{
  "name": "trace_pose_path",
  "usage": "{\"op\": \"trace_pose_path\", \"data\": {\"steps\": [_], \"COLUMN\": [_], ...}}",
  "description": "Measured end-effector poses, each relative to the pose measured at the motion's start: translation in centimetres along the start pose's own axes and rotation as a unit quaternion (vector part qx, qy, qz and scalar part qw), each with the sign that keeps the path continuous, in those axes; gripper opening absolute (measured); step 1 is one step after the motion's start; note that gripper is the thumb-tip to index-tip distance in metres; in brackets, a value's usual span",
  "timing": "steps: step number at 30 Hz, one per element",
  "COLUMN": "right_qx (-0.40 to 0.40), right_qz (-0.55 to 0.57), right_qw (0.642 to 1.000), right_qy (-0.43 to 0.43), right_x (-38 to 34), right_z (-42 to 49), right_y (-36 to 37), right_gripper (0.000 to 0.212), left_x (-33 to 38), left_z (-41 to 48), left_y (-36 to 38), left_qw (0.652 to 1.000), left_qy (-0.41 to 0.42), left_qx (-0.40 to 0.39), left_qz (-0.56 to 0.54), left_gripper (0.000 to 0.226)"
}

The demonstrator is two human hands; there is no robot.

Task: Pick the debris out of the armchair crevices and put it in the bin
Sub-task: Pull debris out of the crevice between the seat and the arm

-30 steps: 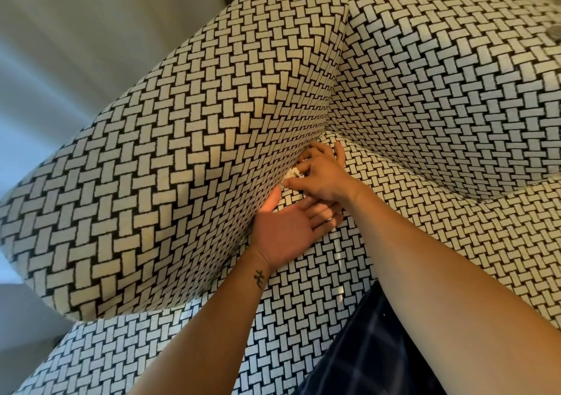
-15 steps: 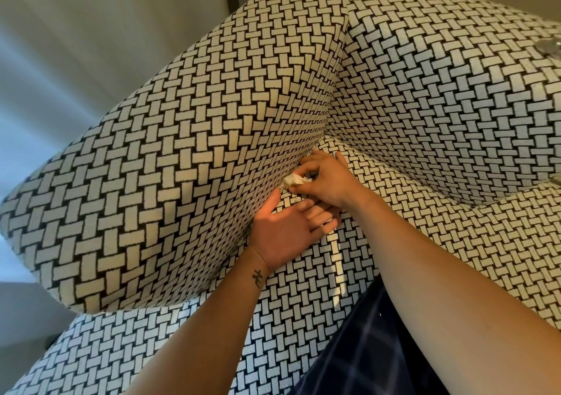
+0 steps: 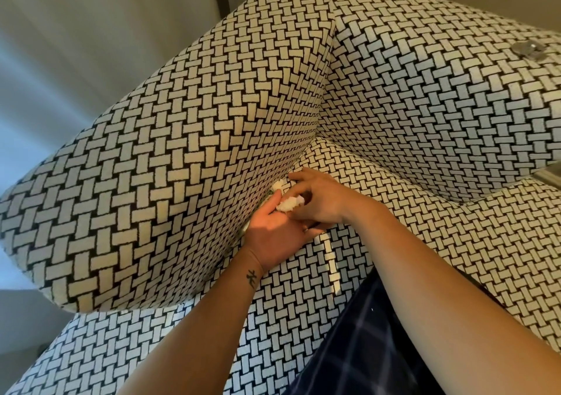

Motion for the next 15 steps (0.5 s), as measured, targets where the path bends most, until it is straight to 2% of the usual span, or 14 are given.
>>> {"op": "trace_pose_path", "data": {"steps": [8, 9, 12, 15], "right_qx": [-0.054, -0.047, -0.008, 0.067], "right_qz": [0.051, 0.093, 0.234, 0.220], "right_qw": [0.997, 0.994, 0.971, 0.971], "right_qy": [0.036, 0.042, 0.056, 0.064], "right_x": [0.4, 0.5, 0.5, 1.4], "right_z": [-1.4, -1.5, -1.2, 0.1], "right_y": [0.4, 0.1, -0.7, -1.3], "right_gripper": [0.071, 0.068, 0.041, 0.038], "left_x": [0.4, 0.3, 0.2, 0.4], "left_z": [-0.4, -0.3, -0.4, -0.2], "left_y": [-0.1, -0.4, -0.2, -1.2], "left_qw": [0.998, 0.998, 0.997, 0.990], "left_qy": [0.035, 0.024, 0.022, 0.038], "left_qx": [0.041, 0.044, 0.065, 0.116], "left_qz": [0.037, 0.024, 0.029, 0.069], "left_gripper": [0.054, 0.054, 0.049, 0.050]}}
Point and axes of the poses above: each hand's wrist, its own z-axis towards the middle knuckle, its own y-axis out of the palm, x = y × z, the point moved 6 cm from there along z, towards the middle knuckle, and after that the axes turned 2 degrees about x, right-handed, at the moved point
